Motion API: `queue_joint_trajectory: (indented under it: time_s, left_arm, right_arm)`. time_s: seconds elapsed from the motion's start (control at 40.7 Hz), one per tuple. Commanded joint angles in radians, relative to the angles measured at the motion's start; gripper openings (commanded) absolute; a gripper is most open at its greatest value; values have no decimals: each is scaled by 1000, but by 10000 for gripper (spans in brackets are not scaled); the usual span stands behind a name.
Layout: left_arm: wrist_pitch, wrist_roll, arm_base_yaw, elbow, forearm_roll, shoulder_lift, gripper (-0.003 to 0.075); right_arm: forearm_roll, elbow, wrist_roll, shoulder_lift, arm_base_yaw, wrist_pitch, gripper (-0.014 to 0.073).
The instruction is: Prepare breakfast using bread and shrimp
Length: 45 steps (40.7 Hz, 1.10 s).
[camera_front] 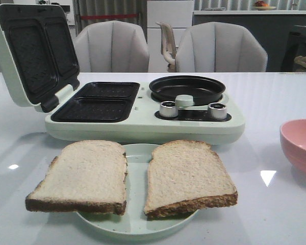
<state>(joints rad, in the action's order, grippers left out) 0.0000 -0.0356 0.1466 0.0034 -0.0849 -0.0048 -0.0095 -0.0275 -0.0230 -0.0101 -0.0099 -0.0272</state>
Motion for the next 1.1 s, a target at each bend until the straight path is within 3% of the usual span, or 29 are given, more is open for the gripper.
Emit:
queue_joint_trajectory:
  time_s: [0.0,0.737,0.884,1.08]
  left_arm:
    - [-79,-2,0,22,-3,-20,102]
    - [-79,-2,0,22,-3,-20,102]
    - [-142,-2,-1,18,18,-20,102]
    - [-156,-2,-1,-116,16,-18,102]
  right_arm:
    - [-1,1,4,-21,-6,84,105]
    - [-1,1,4,-21,-6,84,105]
    - [3,7,4,-21,-7,90,105]
    - [4,141,4,-20,-7,-16,105]
